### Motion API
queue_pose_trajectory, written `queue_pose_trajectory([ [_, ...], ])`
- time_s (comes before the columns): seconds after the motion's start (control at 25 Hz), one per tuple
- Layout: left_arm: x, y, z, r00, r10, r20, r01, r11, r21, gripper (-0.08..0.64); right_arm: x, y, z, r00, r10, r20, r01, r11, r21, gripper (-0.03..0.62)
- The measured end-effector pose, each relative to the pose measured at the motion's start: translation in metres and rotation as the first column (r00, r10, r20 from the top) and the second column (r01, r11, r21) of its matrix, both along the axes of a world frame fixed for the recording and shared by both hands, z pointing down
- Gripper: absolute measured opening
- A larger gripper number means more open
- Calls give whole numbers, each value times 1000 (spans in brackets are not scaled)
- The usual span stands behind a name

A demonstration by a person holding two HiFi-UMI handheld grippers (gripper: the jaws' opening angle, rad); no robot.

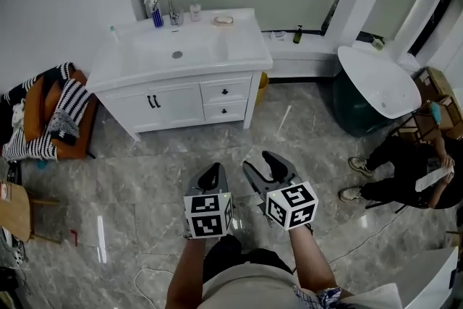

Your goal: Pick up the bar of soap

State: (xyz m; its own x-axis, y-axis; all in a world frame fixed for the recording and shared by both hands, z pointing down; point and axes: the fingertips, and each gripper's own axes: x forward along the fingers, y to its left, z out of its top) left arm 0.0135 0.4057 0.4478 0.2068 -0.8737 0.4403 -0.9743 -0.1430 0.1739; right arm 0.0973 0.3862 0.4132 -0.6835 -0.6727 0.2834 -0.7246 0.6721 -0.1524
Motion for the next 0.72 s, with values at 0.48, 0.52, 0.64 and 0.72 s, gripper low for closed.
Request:
queue_pose_trajectory([
  [0.48,-31,-36,-10,999,-13,34,12,1000,22,6,-33,-29,7,996,-18,-85,21,999,36,242],
  [0.52,-31,-37,-9,999,-13,43,12,1000,19,6,-34,-31,6,997,-14,-80,18,999,44,242],
  [0.64,-33,-37,0,996,-27,82,28,1000,-6,6,-33,-38,7,997,6,-82,-2,999,52,242],
  [0.72,-30,-43,5,997,-27,77,28,1000,-6,7,-29,-49,12,995,29,-95,-25,999,42,242],
])
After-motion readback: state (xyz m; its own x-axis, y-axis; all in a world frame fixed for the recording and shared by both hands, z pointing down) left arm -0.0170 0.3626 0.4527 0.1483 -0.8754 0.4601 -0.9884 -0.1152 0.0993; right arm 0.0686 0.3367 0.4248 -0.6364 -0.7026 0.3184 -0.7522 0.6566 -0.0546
